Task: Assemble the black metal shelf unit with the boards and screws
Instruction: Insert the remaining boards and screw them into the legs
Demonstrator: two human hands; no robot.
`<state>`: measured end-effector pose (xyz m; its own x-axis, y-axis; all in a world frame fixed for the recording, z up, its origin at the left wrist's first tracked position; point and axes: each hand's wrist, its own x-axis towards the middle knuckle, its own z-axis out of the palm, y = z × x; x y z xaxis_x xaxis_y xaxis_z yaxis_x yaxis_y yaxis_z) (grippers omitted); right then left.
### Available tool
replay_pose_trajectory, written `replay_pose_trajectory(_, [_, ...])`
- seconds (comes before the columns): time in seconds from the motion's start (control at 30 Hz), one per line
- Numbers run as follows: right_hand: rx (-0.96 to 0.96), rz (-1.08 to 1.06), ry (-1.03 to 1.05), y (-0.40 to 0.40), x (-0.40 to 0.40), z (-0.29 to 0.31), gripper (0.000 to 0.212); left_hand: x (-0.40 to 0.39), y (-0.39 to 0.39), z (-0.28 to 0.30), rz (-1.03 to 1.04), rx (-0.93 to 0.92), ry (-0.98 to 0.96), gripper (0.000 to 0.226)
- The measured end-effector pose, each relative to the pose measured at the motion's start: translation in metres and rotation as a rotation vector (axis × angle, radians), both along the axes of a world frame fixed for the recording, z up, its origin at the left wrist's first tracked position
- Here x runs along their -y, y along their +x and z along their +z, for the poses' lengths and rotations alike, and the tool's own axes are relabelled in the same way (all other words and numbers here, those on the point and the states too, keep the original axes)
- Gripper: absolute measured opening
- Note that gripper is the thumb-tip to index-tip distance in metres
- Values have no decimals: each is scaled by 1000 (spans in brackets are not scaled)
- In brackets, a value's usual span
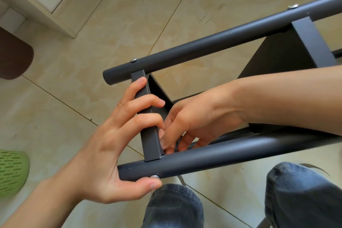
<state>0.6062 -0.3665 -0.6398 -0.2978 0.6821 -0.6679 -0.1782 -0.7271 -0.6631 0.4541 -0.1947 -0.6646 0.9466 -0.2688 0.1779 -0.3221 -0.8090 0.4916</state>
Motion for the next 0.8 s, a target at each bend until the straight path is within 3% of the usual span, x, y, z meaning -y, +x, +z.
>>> replay_pose_trajectory(0.53, [15, -40, 59, 1, 1, -1, 22, 2, 1, 3, 6, -16, 11, 40])
replay_pose_trajectory(0.8, [-8, -16, 21, -2, 1, -2, 22, 8, 0, 10, 4, -73, -77, 45])
